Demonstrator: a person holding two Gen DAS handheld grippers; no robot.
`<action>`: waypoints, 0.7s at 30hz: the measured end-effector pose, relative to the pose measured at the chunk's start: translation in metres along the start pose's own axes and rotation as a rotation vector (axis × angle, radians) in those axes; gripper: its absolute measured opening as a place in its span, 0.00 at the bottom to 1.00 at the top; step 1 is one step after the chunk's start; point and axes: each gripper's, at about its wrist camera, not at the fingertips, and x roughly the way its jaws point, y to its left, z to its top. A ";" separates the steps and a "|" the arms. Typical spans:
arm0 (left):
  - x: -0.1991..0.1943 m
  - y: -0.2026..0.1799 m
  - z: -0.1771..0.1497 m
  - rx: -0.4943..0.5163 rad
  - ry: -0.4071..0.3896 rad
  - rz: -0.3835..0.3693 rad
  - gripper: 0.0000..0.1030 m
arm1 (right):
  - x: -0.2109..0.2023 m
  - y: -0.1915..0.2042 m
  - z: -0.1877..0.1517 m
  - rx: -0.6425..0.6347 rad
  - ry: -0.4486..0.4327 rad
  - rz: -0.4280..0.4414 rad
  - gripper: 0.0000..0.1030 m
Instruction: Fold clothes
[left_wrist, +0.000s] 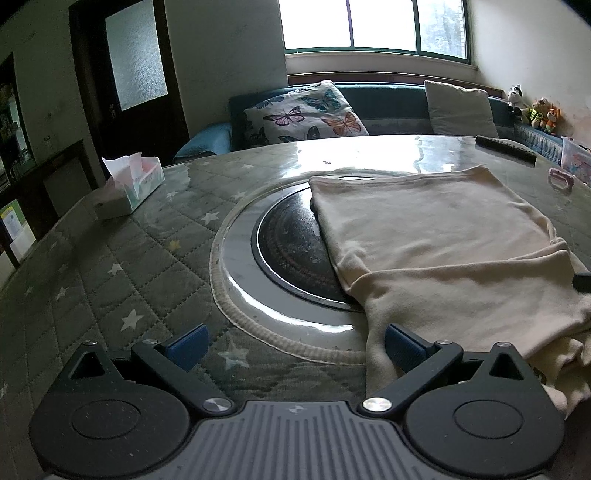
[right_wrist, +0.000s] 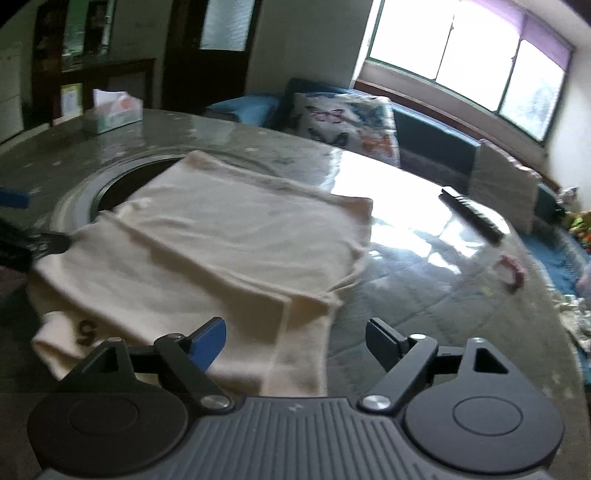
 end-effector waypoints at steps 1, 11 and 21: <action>0.000 0.000 0.000 0.000 0.000 0.000 1.00 | 0.001 -0.001 0.001 -0.008 -0.003 -0.040 0.85; 0.001 0.000 0.003 -0.004 -0.004 0.004 1.00 | 0.012 -0.012 0.001 -0.013 0.003 -0.155 0.89; 0.002 -0.003 0.010 0.001 -0.013 0.002 1.00 | 0.013 -0.007 0.005 -0.014 -0.003 -0.142 0.89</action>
